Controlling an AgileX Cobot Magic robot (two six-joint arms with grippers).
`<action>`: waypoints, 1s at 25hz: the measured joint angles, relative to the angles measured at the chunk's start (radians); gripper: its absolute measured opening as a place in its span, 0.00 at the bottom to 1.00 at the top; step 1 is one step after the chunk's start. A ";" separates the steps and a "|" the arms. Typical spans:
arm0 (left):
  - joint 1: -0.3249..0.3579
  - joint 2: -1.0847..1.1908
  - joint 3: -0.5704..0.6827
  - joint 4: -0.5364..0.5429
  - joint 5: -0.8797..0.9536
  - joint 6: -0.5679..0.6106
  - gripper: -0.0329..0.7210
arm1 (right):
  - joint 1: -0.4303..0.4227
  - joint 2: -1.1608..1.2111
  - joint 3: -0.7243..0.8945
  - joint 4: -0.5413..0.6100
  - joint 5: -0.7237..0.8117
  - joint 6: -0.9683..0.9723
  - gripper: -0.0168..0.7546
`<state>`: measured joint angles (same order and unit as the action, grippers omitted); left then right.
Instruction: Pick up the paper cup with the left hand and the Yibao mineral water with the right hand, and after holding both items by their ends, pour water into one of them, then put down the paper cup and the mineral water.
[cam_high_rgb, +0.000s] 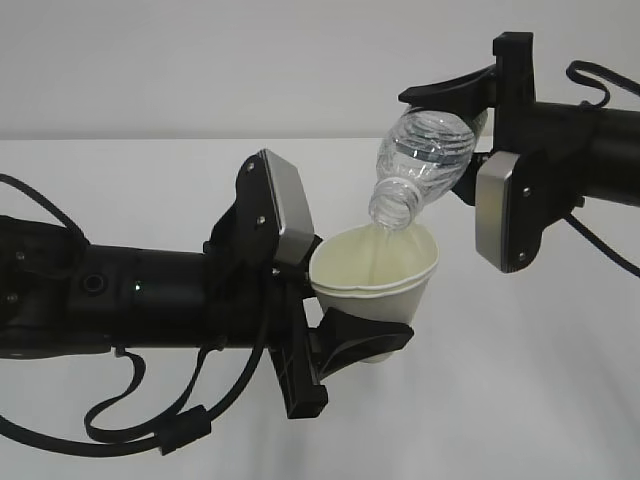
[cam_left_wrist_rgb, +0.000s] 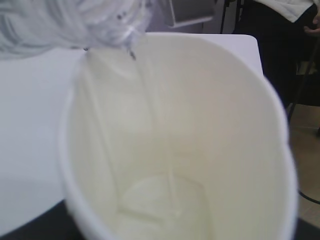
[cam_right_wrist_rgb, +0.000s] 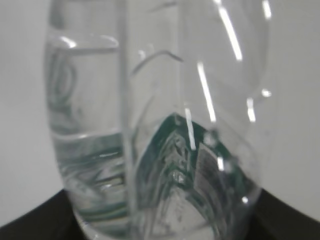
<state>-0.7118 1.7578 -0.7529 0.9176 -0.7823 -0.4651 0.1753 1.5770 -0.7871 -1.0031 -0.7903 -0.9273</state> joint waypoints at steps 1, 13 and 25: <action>0.000 0.000 0.000 0.000 0.000 0.000 0.55 | 0.000 0.000 0.000 0.000 0.000 0.000 0.61; 0.000 0.000 0.000 0.000 0.000 0.000 0.55 | 0.000 0.000 0.000 0.004 -0.004 -0.004 0.61; 0.000 0.000 0.000 0.000 0.000 0.000 0.55 | 0.000 0.000 0.000 0.007 -0.005 -0.007 0.61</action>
<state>-0.7118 1.7578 -0.7529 0.9176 -0.7823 -0.4651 0.1753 1.5770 -0.7871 -0.9958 -0.7954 -0.9345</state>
